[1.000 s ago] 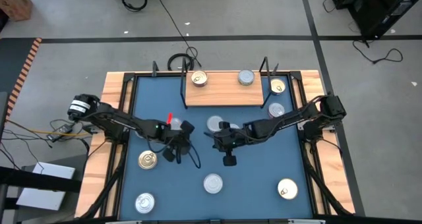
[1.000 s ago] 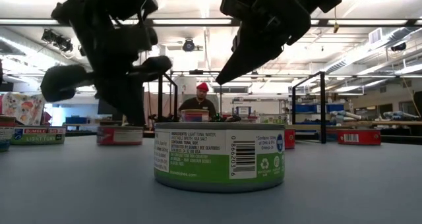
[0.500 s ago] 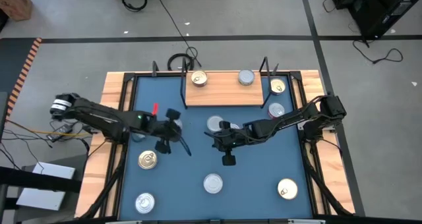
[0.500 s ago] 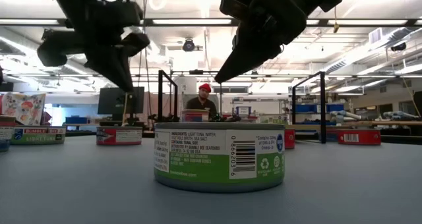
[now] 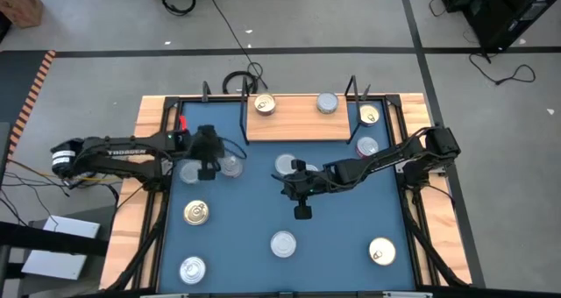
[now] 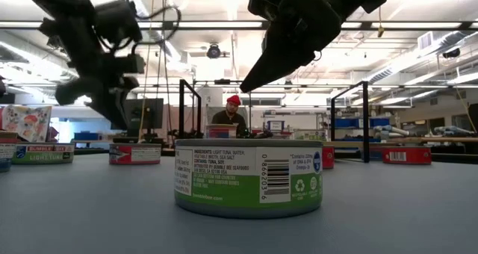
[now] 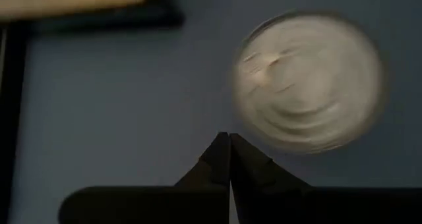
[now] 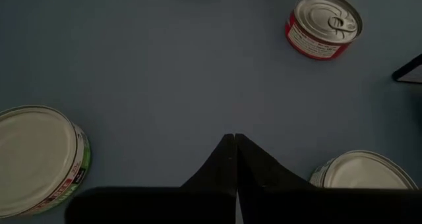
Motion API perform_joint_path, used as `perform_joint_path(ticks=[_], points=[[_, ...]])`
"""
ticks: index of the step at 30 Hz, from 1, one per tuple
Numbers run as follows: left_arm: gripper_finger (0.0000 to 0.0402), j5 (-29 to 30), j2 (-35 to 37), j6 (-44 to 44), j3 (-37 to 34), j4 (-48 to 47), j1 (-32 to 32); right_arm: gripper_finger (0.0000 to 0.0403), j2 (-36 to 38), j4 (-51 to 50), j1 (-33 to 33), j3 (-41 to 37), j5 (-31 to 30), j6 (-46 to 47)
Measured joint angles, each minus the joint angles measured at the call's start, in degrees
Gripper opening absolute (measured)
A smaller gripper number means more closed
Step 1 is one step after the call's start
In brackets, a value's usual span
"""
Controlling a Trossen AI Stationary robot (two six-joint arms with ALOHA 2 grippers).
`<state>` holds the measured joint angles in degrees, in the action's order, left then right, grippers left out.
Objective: Stack canned seafood by type on shelf
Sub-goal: Put the red tuna can on the shelf
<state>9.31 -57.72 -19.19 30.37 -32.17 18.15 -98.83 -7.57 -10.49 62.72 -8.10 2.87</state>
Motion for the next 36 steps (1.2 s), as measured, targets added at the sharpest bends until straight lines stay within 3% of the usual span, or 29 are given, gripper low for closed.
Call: perform_joint_path(ticks=[7,15,19,36], points=[[0.0005,-2.9,-2.9,3.7,-0.1,1.1,5.3,0.0003,0.0,0.0,0.0,0.0,0.0,0.0],[0.0005,-3.9,-11.7,9.8,-0.1,3.2,5.9,0.0003,0.0,0.0,0.0,0.0,-0.5,0.0],[0.0005,-7.3,-14.3,11.7,-0.1,4.8,5.7,0.0003,0.0,0.0,0.0,0.0,-1.1,-1.1],[0.0005,-10.4,-14.7,21.1,-0.7,11.7,-5.7,0.0003,0.0,-2.0,0.1,0.0,-1.1,-0.9]])
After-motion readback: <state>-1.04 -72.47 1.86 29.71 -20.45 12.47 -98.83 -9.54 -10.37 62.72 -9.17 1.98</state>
